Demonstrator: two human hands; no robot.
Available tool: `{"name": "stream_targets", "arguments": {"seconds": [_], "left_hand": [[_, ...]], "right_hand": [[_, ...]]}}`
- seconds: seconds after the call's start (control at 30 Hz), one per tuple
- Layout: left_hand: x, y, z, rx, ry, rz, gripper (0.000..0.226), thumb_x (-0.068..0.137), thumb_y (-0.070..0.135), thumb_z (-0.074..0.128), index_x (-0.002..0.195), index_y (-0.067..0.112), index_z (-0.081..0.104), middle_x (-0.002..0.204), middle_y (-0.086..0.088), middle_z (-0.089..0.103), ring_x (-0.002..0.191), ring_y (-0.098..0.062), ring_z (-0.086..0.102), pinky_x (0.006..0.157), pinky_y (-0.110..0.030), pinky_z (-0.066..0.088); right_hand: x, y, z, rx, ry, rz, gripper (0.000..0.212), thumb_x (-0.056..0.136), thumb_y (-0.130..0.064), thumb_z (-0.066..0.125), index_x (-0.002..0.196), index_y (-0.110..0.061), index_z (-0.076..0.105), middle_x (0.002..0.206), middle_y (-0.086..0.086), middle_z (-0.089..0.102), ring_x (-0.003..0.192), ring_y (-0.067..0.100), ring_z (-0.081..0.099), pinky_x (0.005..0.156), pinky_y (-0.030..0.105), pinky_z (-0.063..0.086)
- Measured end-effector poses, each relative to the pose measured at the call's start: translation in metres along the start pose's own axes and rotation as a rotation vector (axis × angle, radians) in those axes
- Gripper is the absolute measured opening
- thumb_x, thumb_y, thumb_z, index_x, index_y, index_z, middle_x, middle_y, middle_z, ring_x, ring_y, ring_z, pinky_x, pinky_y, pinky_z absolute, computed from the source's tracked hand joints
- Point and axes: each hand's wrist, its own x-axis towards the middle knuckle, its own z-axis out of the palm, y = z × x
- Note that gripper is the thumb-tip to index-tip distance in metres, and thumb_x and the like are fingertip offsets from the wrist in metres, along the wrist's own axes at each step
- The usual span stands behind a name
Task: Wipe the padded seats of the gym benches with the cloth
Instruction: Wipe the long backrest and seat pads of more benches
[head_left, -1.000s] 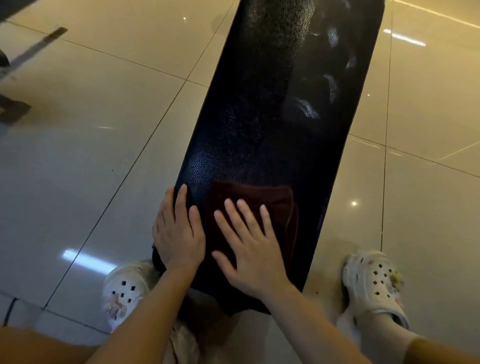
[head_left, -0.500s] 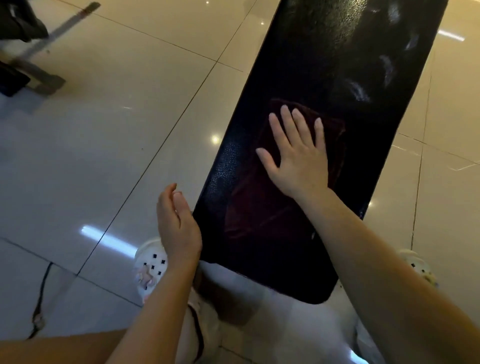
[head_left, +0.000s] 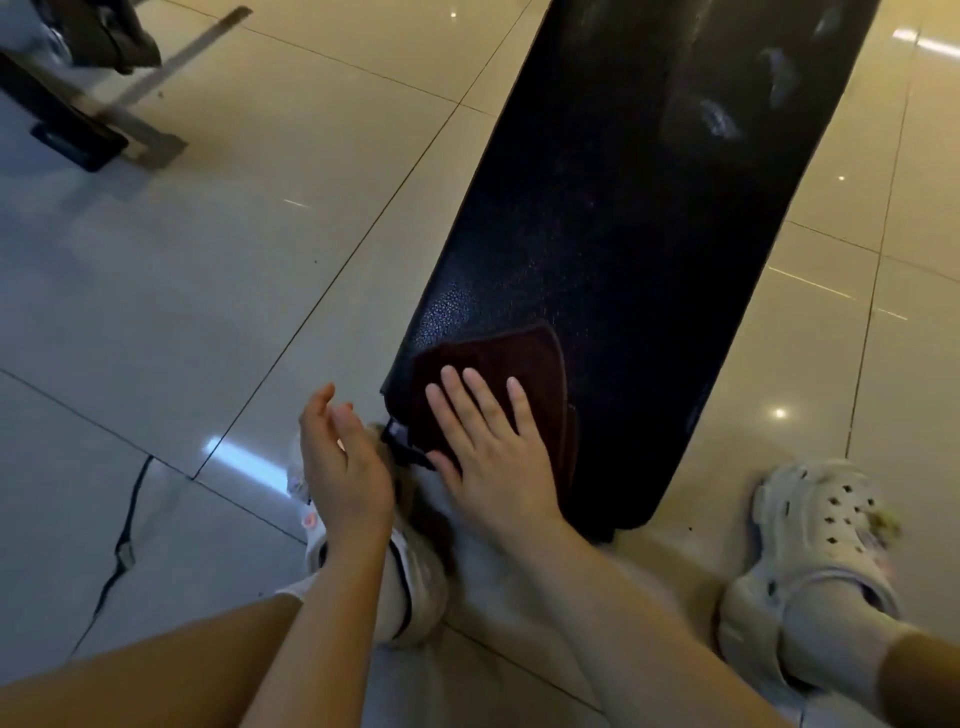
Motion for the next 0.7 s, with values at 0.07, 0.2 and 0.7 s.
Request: {"name": "stream_targets", "arguments": {"seconds": [0.07,0.2,0.7], "left_hand": [[-0.018,-0.003,-0.004,0.008,-0.024,-0.005,0.043,0.103,0.043,0.032,0.137,0.02,0.046,0.128,-0.004,0.055,0.117,-0.019,0.052,0.096,-0.038,0.043],[-0.048,0.002,-0.004,0.068,-0.129,0.082,0.03,0.102,0.02,0.045,0.13,0.013,0.052,0.116,0.003,0.051,0.105,-0.007,0.046,0.087,-0.02,0.038],[-0.115,0.029,0.001,0.31,-0.513,0.445,0.025,0.096,0.018,0.056,0.121,0.017,0.06,0.117,0.012,0.048,0.106,0.002,0.047,0.086,-0.003,0.031]], "right_hand": [[-0.02,0.011,-0.003,0.023,0.035,0.076,0.064,0.093,-0.048,0.041,0.15,-0.016,0.039,0.157,0.005,0.033,0.145,0.021,0.029,0.118,0.05,0.017],[-0.062,0.048,-0.012,0.023,0.059,0.274,0.066,0.096,-0.053,0.036,0.151,-0.017,0.035,0.157,0.006,0.032,0.146,0.022,0.026,0.119,0.05,0.015],[-0.103,0.026,-0.003,0.624,0.365,0.867,0.066,0.103,-0.05,0.021,0.154,-0.011,0.006,0.161,0.019,0.012,0.147,0.034,0.019,0.113,0.052,0.035]]}}
